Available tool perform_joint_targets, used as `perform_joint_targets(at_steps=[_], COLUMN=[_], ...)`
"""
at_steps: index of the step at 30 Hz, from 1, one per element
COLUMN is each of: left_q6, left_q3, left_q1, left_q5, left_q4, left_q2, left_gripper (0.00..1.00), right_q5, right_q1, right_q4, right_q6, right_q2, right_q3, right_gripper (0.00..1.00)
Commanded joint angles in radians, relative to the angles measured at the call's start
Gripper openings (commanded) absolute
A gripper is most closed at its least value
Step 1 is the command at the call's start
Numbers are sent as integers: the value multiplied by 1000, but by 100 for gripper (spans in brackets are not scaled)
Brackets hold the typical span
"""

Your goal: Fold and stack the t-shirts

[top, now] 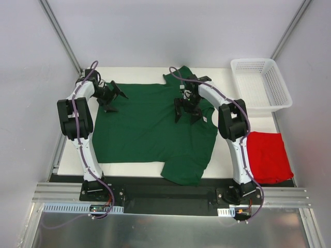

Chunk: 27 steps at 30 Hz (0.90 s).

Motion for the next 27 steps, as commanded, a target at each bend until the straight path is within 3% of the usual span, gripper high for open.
perform_joint_targets(at_steps=[1, 7, 10, 16, 19, 27], left_q6=[32, 26, 14, 4, 1, 6], left_q3=[52, 135, 169, 181, 172, 115], left_q1=[-11, -10, -11, -10, -11, -11], left_q5=[43, 66, 75, 77, 81, 86], left_q4=[13, 29, 29, 39, 44, 46], left_q2=[44, 136, 164, 175, 171, 132], left_gripper=[99, 99, 99, 99, 99, 99], right_q5=[-26, -90, -117, -8, 92, 173], right_q1=[-27, -56, -70, -136, -157, -199], right_q4=[-71, -102, -110, -16, -8, 10], right_q6=[26, 25, 23, 97, 100, 123], right_q2=[60, 80, 11, -92, -38, 101], right_q3=[72, 74, 72, 135, 193, 238], right_gripper=[96, 96, 96, 96, 96, 96])
